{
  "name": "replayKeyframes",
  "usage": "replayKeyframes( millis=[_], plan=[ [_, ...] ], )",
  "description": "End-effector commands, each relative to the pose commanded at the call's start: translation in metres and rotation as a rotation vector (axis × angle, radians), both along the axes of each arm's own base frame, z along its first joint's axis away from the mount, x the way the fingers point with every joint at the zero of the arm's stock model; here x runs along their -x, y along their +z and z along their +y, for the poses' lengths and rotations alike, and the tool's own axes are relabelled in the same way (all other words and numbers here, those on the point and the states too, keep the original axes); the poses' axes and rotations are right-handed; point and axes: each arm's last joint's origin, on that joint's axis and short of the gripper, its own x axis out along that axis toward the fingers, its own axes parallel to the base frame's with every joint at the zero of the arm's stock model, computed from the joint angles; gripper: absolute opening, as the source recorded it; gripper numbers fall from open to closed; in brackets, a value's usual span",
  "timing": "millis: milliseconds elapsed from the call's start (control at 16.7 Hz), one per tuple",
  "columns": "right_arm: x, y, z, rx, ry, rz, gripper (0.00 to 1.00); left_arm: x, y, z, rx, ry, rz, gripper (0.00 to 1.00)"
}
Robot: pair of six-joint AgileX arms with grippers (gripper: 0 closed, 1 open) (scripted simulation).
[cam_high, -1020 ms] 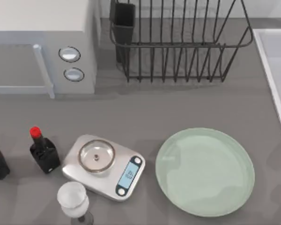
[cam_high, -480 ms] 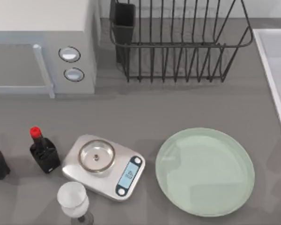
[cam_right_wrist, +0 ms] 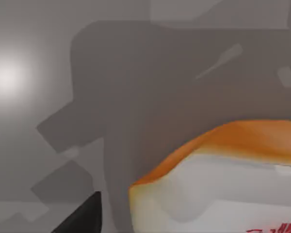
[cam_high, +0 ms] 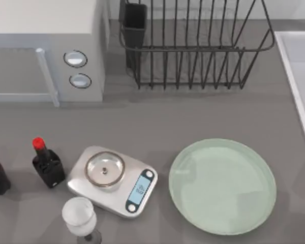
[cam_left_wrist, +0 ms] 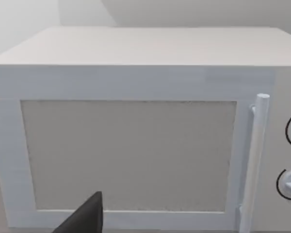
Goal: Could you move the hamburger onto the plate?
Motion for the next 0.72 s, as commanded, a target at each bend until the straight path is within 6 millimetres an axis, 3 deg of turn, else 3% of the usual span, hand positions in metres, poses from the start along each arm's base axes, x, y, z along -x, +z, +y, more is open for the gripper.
replayKeyframes(
  millis=[240, 480, 720],
  plan=[
    [0.004, -0.025, 0.0, 0.0, 0.0, 0.009, 1.0, 0.0, 0.0, 0.0, 0.0, 0.0, 0.0, 1.0],
    [0.004, -0.026, 0.0, -0.001, 0.0, 0.01, 1.0, 0.0, 0.0, 0.0, 0.0, 0.0, 0.0, 1.0],
    [0.004, -0.026, 0.0, -0.001, 0.0, 0.01, 0.7, 0.0, 0.0, 0.0, 0.0, 0.0, 0.0, 1.0]
  ],
)
